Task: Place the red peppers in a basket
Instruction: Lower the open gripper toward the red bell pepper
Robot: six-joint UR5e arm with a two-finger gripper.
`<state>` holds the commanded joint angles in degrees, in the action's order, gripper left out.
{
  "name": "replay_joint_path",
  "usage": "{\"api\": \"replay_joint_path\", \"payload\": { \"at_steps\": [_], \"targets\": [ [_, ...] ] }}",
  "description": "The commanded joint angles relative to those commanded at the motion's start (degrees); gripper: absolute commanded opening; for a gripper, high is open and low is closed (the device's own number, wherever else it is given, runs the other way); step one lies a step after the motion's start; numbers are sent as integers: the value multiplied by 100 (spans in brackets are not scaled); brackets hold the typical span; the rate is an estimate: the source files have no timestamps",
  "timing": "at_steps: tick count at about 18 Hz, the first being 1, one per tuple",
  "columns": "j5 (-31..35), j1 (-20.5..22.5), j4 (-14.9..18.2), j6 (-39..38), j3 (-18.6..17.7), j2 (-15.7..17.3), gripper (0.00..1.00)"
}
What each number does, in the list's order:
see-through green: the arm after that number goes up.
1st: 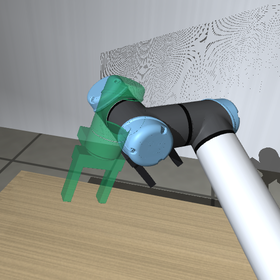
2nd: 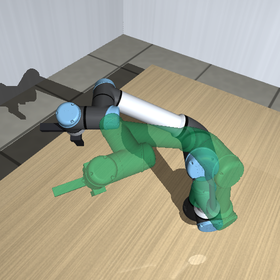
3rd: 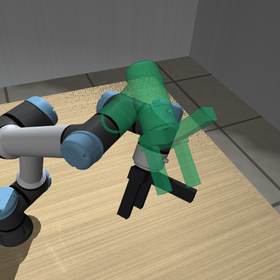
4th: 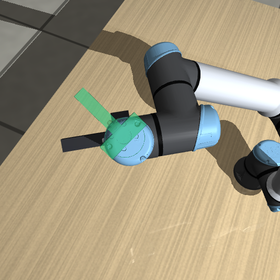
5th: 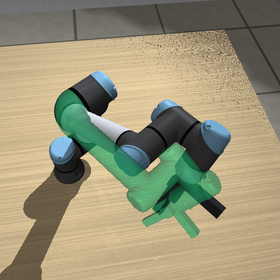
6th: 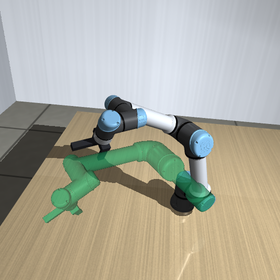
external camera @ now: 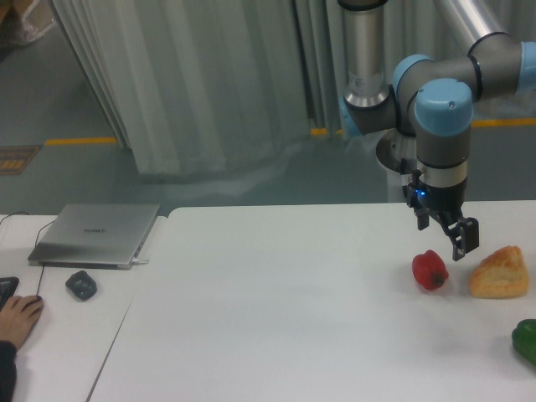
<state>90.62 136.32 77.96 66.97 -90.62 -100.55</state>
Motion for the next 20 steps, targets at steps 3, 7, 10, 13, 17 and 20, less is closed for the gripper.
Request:
{"api": "replay_joint_path", "payload": {
  "at_steps": [3, 7, 10, 13, 17, 20],
  "targets": [
    [0, 35, 9, -44, 26, 0, 100],
    [430, -9, -44, -394, -131, 0, 100],
    [431, -26, -376, -843, -544, 132, 100],
    [413, -17, -475, -888, -589, 158, 100],
    [387, 17, -448, -1124, -702, 237, 100],
    [378, 0, -439, -1432, -782, 290, 100]
  ]
}}
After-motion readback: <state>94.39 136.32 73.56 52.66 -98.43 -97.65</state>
